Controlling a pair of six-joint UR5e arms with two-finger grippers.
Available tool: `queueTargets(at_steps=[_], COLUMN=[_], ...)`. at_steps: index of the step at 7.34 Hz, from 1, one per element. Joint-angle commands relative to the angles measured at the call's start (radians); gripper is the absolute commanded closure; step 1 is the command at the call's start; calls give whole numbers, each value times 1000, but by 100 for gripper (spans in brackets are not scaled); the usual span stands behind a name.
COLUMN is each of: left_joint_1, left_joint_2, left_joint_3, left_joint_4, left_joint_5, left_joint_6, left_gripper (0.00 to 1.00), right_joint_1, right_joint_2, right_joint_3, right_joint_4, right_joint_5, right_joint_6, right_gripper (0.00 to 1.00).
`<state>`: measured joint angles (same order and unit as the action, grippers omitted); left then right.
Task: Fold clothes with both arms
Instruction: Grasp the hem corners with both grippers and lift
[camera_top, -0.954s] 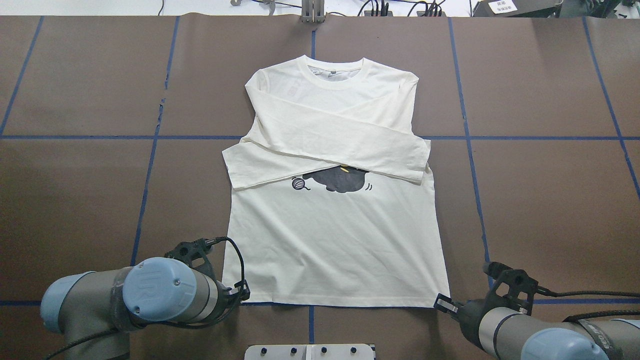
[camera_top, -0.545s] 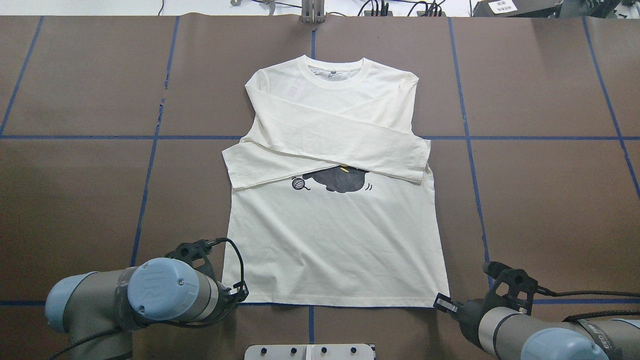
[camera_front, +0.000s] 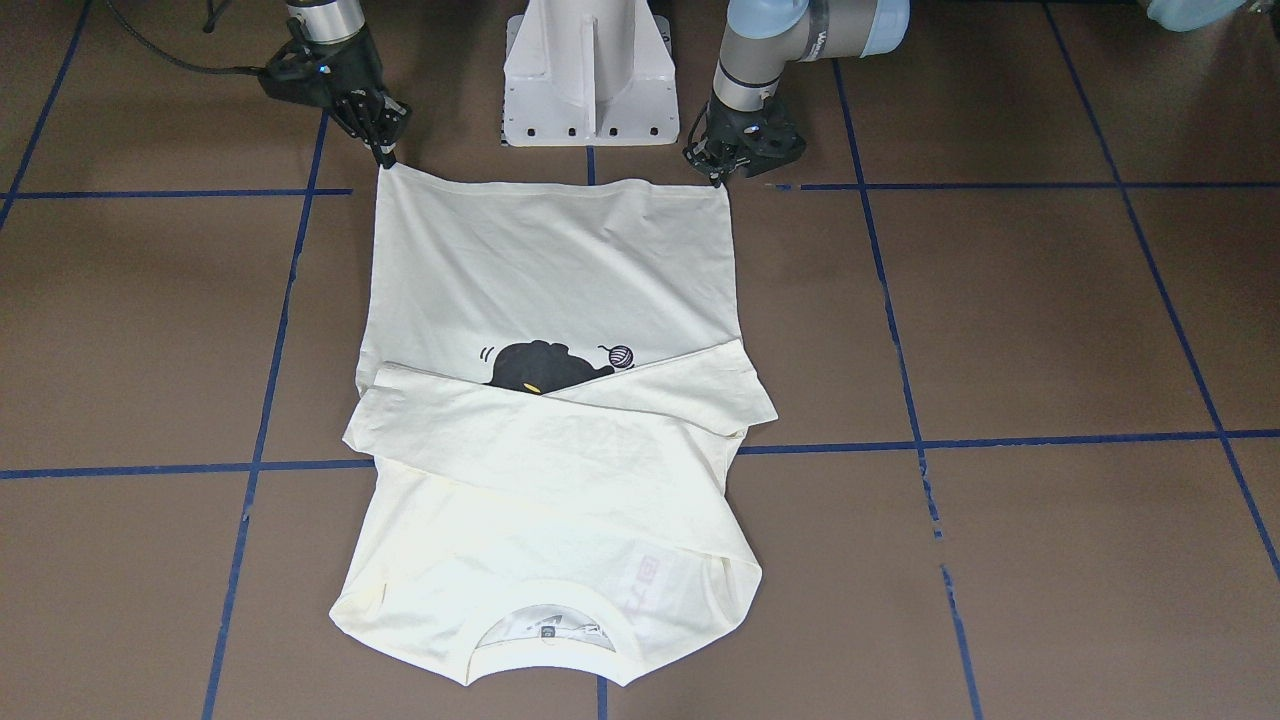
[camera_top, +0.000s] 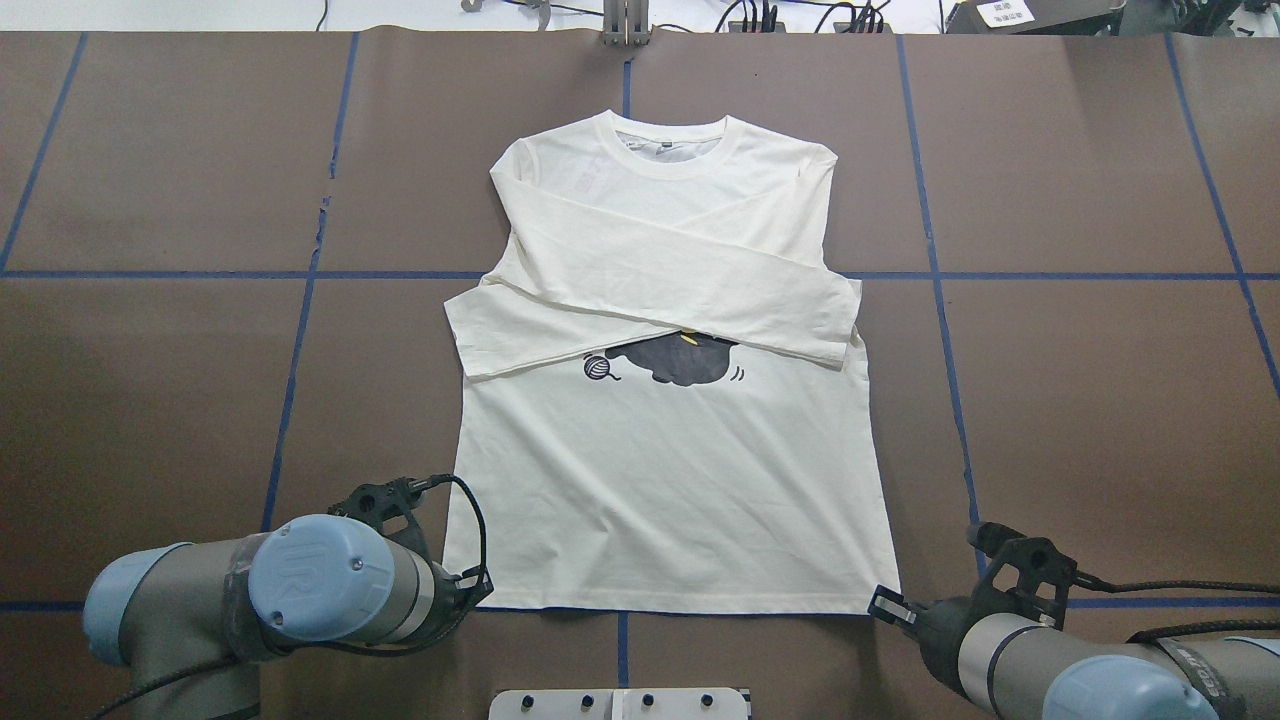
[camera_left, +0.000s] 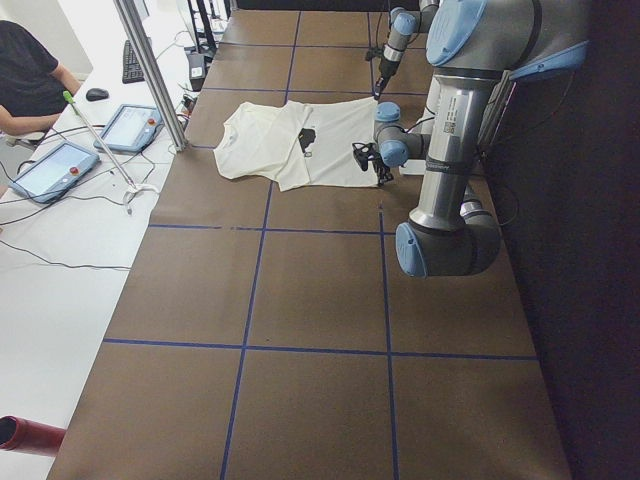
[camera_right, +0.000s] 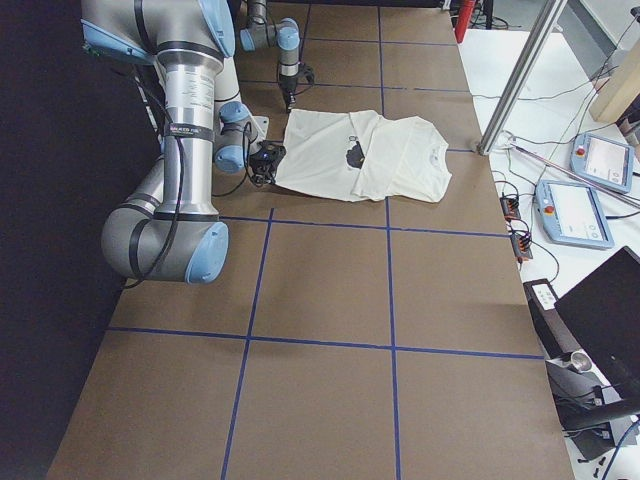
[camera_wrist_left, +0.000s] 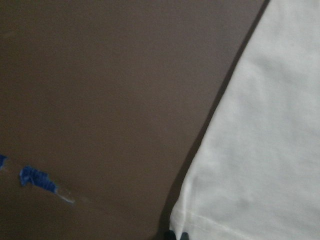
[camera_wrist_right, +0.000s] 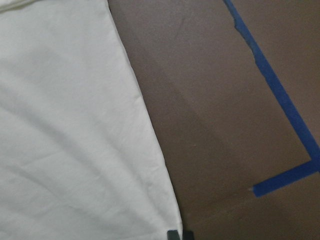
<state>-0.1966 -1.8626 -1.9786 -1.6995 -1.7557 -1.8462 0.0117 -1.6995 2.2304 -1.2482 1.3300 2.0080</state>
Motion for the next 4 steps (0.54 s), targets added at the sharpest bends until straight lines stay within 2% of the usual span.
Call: queueTargets(at_steps=[1, 2, 4], left_joint_1=[0, 23, 68], left_joint_2=[31, 49, 56], left_joint_3=[-75, -116, -225], left_joint_4=[4, 4, 4], left_joint_5=[8, 10, 10], left_joint_6=[-11, -34, -108], left_gripper=[100, 100, 100], right_joint_1=[1, -18, -71], right_joint_2=[-9, -31, -144], right_joint_3=[3, 21, 144], right_joint_4=[1, 1, 3], right_joint_5=[2, 2, 8], right_joint_6=[-2, -2, -2], right_gripper=[100, 100, 100])
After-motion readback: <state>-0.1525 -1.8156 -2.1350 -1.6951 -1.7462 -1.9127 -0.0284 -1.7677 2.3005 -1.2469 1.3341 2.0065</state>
